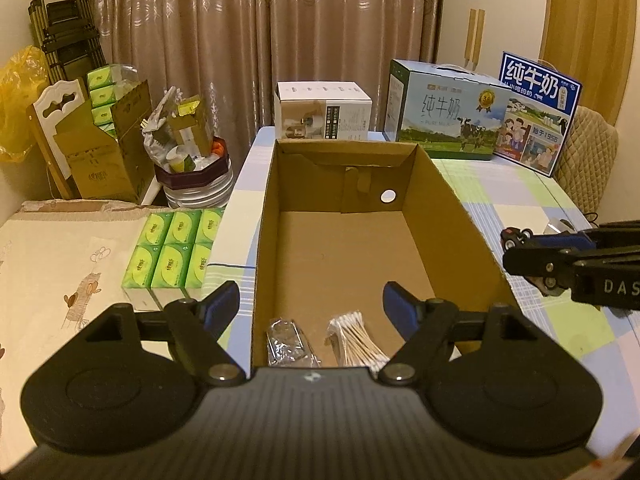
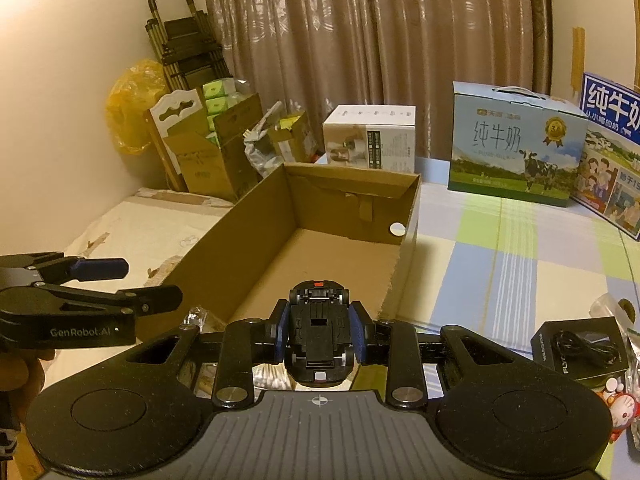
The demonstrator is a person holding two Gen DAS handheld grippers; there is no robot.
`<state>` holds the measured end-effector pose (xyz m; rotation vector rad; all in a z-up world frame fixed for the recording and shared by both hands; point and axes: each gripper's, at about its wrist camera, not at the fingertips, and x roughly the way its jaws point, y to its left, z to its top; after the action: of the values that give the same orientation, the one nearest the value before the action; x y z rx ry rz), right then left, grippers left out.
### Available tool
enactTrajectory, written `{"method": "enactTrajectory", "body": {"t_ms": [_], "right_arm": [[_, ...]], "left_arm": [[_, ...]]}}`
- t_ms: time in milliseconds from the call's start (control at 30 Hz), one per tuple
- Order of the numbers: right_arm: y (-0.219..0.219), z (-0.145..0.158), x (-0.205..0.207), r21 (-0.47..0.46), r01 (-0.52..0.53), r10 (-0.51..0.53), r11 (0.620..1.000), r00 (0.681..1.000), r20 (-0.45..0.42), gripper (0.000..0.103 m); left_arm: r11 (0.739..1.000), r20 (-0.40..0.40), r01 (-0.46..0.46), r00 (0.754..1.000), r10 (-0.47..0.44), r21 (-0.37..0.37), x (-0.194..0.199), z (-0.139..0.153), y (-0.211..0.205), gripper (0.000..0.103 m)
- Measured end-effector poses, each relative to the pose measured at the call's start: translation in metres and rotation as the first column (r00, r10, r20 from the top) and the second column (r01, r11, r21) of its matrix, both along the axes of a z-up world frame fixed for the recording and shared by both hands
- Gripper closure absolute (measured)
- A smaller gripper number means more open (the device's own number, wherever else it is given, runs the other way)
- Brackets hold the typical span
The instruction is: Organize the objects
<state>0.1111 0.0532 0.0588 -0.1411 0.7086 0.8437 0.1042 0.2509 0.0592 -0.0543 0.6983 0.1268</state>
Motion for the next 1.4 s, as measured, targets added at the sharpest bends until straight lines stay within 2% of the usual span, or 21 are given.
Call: {"method": "enactTrajectory", "body": {"t_ms": [367,500,567,600,633,1100,1400], "right_arm": [[0.01,0.001,0.001,0.016,-0.007,0.007,1.0,1.0,-0.006,0.075],[0.014,0.001,0.004,0.054,-0.016,0.017,0.998,0.999,-0.029,0.075],[0.013,0.0,0.009,0.071,0.003,0.0,0.997,0.999,-0.047,0.068],[0.011,0.0,0.01,0.076,0.012,-0.009,0.997,0.999,-0.05,0.055],[0.01,0.001,0.011,0.082,0.017,-0.013,0.996,0.999,-0.05,0.048],[-0.029,0.001,0.003,0.077,0.08,-0.075,0.994,0.995,-0.068,0.048],[-0.094,0.011,-0.015,0.084,0.188,-0.183,0.979,0.981,-0.063,0.047]], "left_arm": [[1.0,0.002,-0.006,1.0,0.006,-0.006,-0.001,0.0,0.001,0.028],[1.0,-0.001,-0.009,1.0,0.009,-0.011,-0.003,-0.001,0.005,0.028],[1.0,-0.003,-0.009,1.0,0.009,-0.012,-0.004,-0.002,0.006,0.028],[1.0,-0.003,-0.009,1.0,0.009,-0.012,-0.005,-0.002,0.007,0.028],[1.0,-0.002,-0.01,1.0,0.01,-0.012,-0.005,-0.002,0.007,0.028],[1.0,0.007,0.006,1.0,-0.005,-0.026,-0.016,0.004,-0.009,0.027],[0.998,0.03,0.058,0.998,-0.057,-0.025,-0.029,0.019,-0.047,0.025]]}}
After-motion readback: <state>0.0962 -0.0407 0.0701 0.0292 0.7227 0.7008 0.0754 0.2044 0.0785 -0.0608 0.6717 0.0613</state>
